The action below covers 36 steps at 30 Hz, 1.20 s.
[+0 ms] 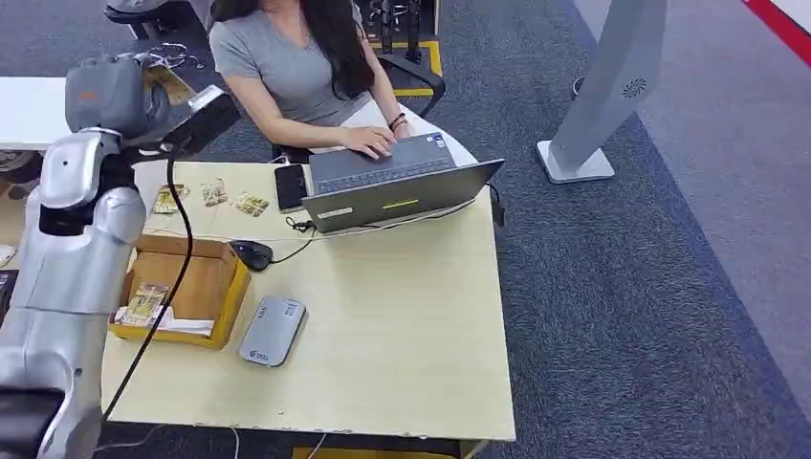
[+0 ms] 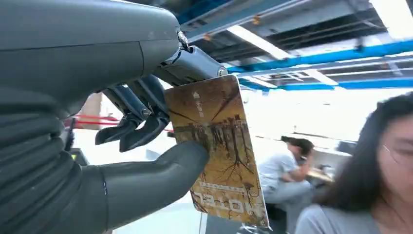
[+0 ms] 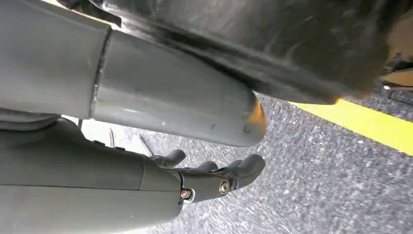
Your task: Pass the card to the sensor for recognition and then transmit it.
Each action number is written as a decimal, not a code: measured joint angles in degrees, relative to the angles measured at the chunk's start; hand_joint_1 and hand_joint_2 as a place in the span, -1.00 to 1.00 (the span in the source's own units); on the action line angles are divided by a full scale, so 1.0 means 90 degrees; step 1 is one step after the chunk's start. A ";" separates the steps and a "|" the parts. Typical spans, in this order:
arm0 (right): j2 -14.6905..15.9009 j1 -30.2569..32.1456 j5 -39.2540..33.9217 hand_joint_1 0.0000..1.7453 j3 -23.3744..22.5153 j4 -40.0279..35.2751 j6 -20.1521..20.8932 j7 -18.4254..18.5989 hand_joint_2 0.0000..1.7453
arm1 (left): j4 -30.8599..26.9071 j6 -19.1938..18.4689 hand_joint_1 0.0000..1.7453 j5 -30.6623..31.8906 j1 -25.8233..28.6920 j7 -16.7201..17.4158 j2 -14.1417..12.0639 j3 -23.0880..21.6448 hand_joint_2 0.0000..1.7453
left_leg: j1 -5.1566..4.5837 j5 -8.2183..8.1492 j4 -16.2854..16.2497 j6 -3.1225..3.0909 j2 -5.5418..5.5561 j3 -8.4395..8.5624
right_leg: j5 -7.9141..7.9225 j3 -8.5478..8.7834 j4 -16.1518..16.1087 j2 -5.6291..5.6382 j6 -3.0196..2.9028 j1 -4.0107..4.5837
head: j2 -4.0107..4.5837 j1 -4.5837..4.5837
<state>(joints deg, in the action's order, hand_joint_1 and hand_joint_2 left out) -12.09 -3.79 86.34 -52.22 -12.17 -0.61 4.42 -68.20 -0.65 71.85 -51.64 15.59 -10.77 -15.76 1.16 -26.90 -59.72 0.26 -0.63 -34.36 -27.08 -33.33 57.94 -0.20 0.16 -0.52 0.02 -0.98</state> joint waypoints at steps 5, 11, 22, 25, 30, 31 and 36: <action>0.0002 -0.0023 0.0019 -1.00 0.0121 -0.0002 0.0019 -0.0005 -1.00 | 0.1156 0.0286 1.00 0.0126 -0.0670 0.0031 0.0359 -0.0053 1.00 | -0.0001 0.0000 -0.0001 0.0000 -0.0010 0.0003 | 0.0002 -0.0001 0.0000 0.0012 -0.0002 -0.0001 | 0.0000 0.0002; 0.0005 -0.0023 0.0019 -1.00 0.0148 -0.0002 0.0019 -0.0005 -1.00 | 0.1726 0.0335 1.00 0.0136 -0.0902 -0.0015 0.0527 -0.0102 1.00 | 0.0000 0.0000 0.0002 0.0001 -0.0010 0.0002 | 0.0001 -0.0004 0.0000 0.0012 -0.0002 0.0000 | 0.0000 0.0002; 0.0010 -0.0028 0.0075 -1.00 0.0242 -0.0002 0.0012 0.0015 -1.00 | 0.2536 0.0908 1.00 0.0286 -0.1049 -0.0216 0.0634 -0.0104 1.00 | 0.0000 0.0001 0.0003 0.0001 -0.0010 0.0001 | 0.0002 -0.0001 0.0001 0.0011 -0.0002 0.0000 | 0.0000 0.0003; 0.0012 -0.0027 0.0078 -1.00 0.0262 -0.0002 0.0012 0.0015 -1.00 | 0.2738 0.1000 1.00 0.0301 -0.1063 -0.0265 0.0629 -0.0104 1.00 | 0.0000 0.0001 0.0002 0.0001 -0.0008 0.0001 | 0.0002 -0.0001 0.0001 0.0011 -0.0002 0.0000 | 0.0000 0.0000; 0.0012 -0.0027 0.0078 -1.00 0.0279 -0.0002 0.0012 0.0015 -1.00 | 0.2959 0.1008 1.00 0.0308 -0.1060 -0.0265 0.0612 -0.0104 1.00 | 0.0000 0.0000 0.0003 0.0001 -0.0009 0.0000 | 0.0001 -0.0002 0.0001 0.0011 -0.0002 0.0000 | 0.0000 0.0002; 0.0012 -0.0027 0.0080 -1.00 0.0281 -0.0002 0.0012 0.0015 -1.00 | 0.2983 0.1008 1.00 0.0311 -0.1061 -0.0265 0.0612 -0.0104 1.00 | 0.0000 0.0000 0.0002 0.0001 -0.0009 0.0000 | 0.0001 -0.0001 0.0001 0.0011 -0.0002 0.0000 | 0.0000 0.0000; 0.0015 -0.0027 0.0080 -1.00 0.0286 -0.0002 0.0012 0.0015 -1.00 | 0.3076 0.1022 1.00 0.0311 -0.1061 -0.0265 0.0609 -0.0104 1.00 | 0.0000 0.0000 0.0003 0.0001 -0.0008 0.0000 | 0.0001 -0.0001 0.0001 0.0011 -0.0002 0.0000 | 0.0000 0.0002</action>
<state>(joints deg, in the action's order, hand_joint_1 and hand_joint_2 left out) -11.96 -4.04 87.06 -49.64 -12.20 -0.50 4.55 -40.52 8.54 74.64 -61.19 13.20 -5.29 -16.70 1.17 -26.90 -59.70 0.27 -0.70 -34.36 -27.07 -33.34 57.95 -0.10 0.14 -0.52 0.02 -0.96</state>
